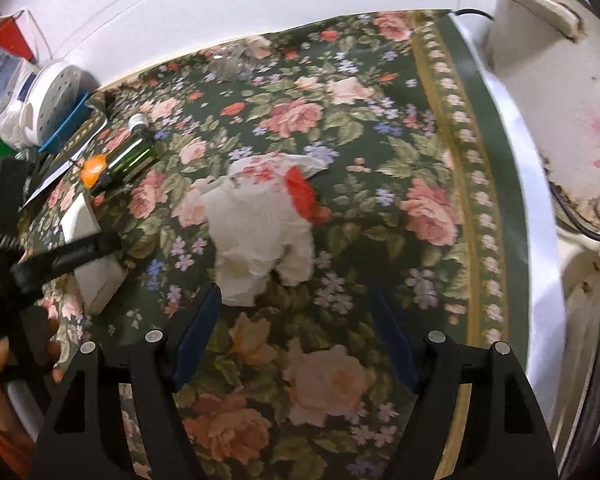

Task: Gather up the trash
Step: 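Grasp the white rectangular box with the left gripper while the right grasps the white bag, then carry the white box and white bag down toward the floor bin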

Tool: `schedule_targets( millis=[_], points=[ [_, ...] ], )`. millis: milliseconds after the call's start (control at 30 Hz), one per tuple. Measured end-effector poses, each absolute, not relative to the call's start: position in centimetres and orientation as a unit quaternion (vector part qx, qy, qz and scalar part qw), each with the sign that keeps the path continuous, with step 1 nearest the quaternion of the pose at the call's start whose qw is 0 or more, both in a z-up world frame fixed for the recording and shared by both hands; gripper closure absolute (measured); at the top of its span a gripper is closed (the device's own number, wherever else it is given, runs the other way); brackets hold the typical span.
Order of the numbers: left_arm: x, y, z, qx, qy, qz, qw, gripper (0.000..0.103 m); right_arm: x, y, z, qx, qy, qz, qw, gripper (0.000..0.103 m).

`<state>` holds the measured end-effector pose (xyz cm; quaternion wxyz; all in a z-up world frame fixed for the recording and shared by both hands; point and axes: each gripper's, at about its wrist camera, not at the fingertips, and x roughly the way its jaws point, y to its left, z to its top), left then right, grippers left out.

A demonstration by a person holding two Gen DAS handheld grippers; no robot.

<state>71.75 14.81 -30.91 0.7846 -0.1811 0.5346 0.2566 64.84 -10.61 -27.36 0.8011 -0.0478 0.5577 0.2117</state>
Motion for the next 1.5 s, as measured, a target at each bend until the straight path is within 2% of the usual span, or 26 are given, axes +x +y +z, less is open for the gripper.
schedule_targets(
  millis=[200,367,433,533,567,633,767,967,1500],
  points=[
    [68.2,18.6,-30.9,-0.172,0.518,0.243,0.802,0.012,65.7,-8.6,-28.4,-0.040,0.560,0.217,0.798,0.030],
    [67.8,18.9,-30.6,-0.145,0.507,0.216,0.822,0.028,66.8,-8.1,-29.5,-0.014,0.564,0.182,0.806,0.030],
    [67.6,18.8,-30.5,-0.135,0.501,0.206,0.830,0.038,67.2,-8.0,-29.8,-0.007,0.562,0.171,0.809,0.031],
    [67.2,18.0,-30.2,-0.113,0.498,0.179,0.841,0.052,67.6,-8.0,-30.4,0.001,0.562,0.165,0.811,0.049],
    [67.3,17.9,-30.2,-0.108,0.501,0.170,0.842,0.053,67.6,-8.0,-30.3,0.002,0.554,0.164,0.816,0.055],
    [67.4,17.6,-30.1,-0.106,0.508,0.155,0.841,0.053,67.4,-8.0,-30.0,-0.002,0.549,0.169,0.819,0.062],
    [66.7,17.1,-29.5,-0.138,0.517,0.120,0.836,0.053,66.6,-8.6,-29.1,0.000,0.541,0.179,0.822,0.067],
    [65.1,14.8,-26.9,-0.158,0.500,0.104,0.845,0.053,64.5,-9.9,-26.1,-0.006,0.517,0.194,0.834,0.068],
    [57.1,10.0,-16.3,-0.111,0.406,0.063,0.905,0.053,55.7,-11.5,-15.5,-0.019,0.423,0.240,0.874,0.068]
  ],
)
